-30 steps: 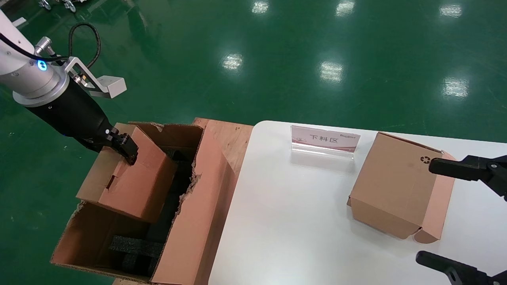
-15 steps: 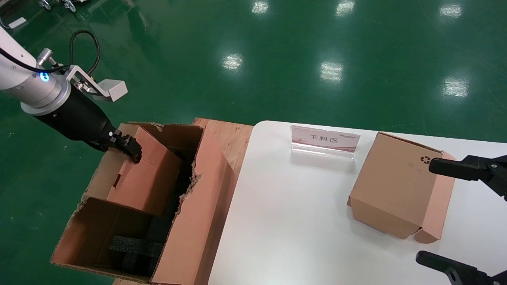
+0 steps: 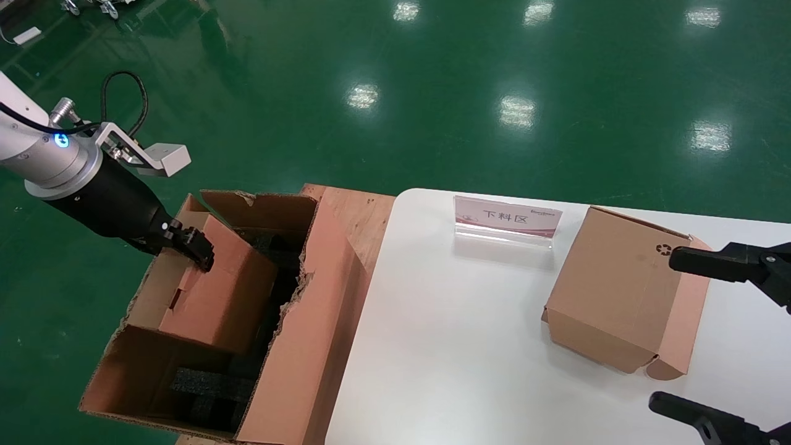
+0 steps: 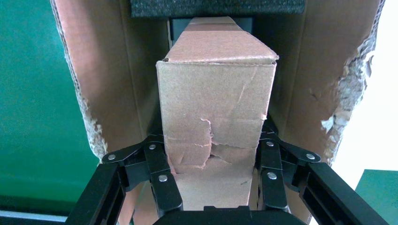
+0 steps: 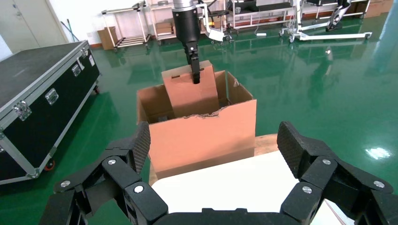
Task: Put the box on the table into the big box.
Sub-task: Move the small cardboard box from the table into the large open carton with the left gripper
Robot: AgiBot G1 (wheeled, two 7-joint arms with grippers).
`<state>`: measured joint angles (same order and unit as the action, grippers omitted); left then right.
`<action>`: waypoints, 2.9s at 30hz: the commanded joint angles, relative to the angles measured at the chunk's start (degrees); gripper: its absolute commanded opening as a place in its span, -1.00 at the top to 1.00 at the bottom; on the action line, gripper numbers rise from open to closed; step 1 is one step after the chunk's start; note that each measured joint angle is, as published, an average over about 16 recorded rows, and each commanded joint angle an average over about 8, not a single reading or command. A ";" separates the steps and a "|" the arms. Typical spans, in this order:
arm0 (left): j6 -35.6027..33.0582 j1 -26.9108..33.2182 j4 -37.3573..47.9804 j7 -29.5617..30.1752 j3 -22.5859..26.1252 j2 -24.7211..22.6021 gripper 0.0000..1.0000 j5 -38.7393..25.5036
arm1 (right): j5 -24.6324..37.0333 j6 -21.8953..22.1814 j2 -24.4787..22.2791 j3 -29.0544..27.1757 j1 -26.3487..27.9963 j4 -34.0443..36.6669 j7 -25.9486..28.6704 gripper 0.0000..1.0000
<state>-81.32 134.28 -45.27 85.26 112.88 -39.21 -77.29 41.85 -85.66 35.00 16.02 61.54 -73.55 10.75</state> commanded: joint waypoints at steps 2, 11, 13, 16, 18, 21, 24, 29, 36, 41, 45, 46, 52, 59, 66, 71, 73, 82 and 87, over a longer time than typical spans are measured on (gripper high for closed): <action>-0.20 0.03 0.12 -0.14 0.43 0.17 1.00 0.31 | 0.00 0.00 0.00 0.00 0.00 0.00 0.00 -1.00; -0.25 -0.84 0.97 -0.71 1.07 1.03 1.00 0.83 | 0.00 0.00 0.00 0.00 0.00 0.00 0.00 -1.00; 0.05 -1.21 1.24 -0.91 1.12 1.20 1.00 0.86 | 0.00 0.00 0.00 0.00 0.00 0.00 0.00 -1.00; 0.78 -1.91 1.73 -1.30 1.15 1.41 1.00 0.84 | 0.00 0.00 0.00 0.00 0.00 0.00 0.00 -1.00; 1.42 -2.43 2.07 -1.61 1.13 1.49 1.00 0.78 | 0.00 0.00 0.00 0.00 0.00 0.00 0.00 -1.00; 2.62 -3.35 2.67 -2.18 1.08 1.54 1.00 0.58 | 0.00 0.00 0.00 0.00 0.00 0.00 0.00 -1.00; 3.99 -4.31 3.35 -2.85 1.02 1.50 1.00 0.27 | 0.00 0.00 0.00 0.00 0.00 0.00 0.00 -1.00; 6.45 -5.82 4.65 -4.05 0.97 1.29 1.00 -0.46 | 0.00 0.00 0.00 0.00 0.00 0.00 0.00 -1.00; 9.67 -7.70 6.79 -5.43 1.03 0.63 1.00 -1.63 | 0.00 0.00 0.00 0.00 0.00 0.00 0.00 -1.00; 11.18 -8.73 8.16 -6.01 1.09 0.11 1.00 -2.16 | 0.00 0.00 0.00 0.00 0.00 0.00 0.00 -1.00; 11.83 -9.36 8.99 -6.29 1.14 -0.24 1.00 -2.37 | 0.00 0.00 0.00 0.00 0.00 0.00 0.00 -1.00; 11.95 -9.51 9.17 -6.34 1.16 -0.31 1.00 -2.41 | 0.00 0.00 0.00 0.00 0.00 0.00 0.00 -1.00; 12.47 -10.59 10.14 -6.51 1.31 -0.87 1.00 -2.56 | 0.00 0.00 0.00 0.00 0.00 0.00 0.00 -1.00; 12.76 -11.87 10.97 -6.35 1.60 -1.74 1.00 -2.79 | 0.00 0.00 0.00 0.00 0.00 0.00 0.00 -1.00; 12.84 -12.82 11.51 -5.89 1.83 -2.58 1.00 -2.93 | 0.00 0.00 0.00 0.00 0.00 0.00 0.00 -1.00; 12.91 -13.52 11.82 -5.42 1.97 -3.09 1.00 -2.95 | 0.00 0.00 0.00 0.00 0.00 0.00 0.00 -1.00; 12.93 -13.79 11.94 -5.22 2.03 -3.27 1.00 -2.96 | 0.00 0.00 0.00 0.00 0.00 0.00 0.00 -1.00; 12.89 -14.60 12.59 -4.08 2.51 -4.14 0.16 -3.31 | 0.00 0.00 0.00 0.00 0.00 0.00 0.00 -1.00; 12.87 -14.79 12.91 -3.57 2.76 -4.49 -0.98 -3.57 | 0.00 0.00 0.00 0.00 0.00 0.00 0.00 -1.00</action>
<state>-68.44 119.52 -32.41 81.61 115.60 -43.65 -80.82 41.85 -85.66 35.00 16.02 61.54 -73.55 10.75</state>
